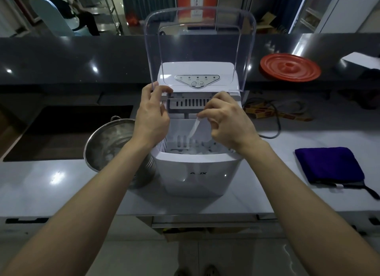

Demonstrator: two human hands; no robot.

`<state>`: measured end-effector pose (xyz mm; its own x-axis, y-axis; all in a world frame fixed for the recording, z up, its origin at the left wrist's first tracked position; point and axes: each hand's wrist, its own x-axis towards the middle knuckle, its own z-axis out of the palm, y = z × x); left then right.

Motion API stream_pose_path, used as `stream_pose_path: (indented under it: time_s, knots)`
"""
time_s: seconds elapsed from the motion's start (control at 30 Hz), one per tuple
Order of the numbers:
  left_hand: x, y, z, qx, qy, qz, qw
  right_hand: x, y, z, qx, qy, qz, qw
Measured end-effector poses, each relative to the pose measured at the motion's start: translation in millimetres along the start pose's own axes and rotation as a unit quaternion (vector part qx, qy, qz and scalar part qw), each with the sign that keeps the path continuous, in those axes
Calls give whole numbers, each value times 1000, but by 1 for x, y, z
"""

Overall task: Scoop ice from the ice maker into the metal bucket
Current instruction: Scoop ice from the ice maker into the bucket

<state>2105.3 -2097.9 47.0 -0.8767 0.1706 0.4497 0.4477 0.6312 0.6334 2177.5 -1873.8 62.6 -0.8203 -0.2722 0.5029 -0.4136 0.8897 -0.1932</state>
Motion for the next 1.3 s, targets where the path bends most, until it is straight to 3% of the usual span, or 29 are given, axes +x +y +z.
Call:
stream_pose_path:
  time_s: [0.27,0.53,0.93,1.3]
  knots:
    - [-1,0,3,11,-2,-4,1000,1,7,-21,-31,-18,-24,999]
    - [1,-4,4,8,-2,-2,1000,1,-3,-32,-37,-112,-6,993]
    - [0,-6,6,27,-7,-2,1000,5,-7,-47,52,-91,106,989]
    - [0,-5,6,29,-3,1,1000,2,-12,-59,177,21,204,963]
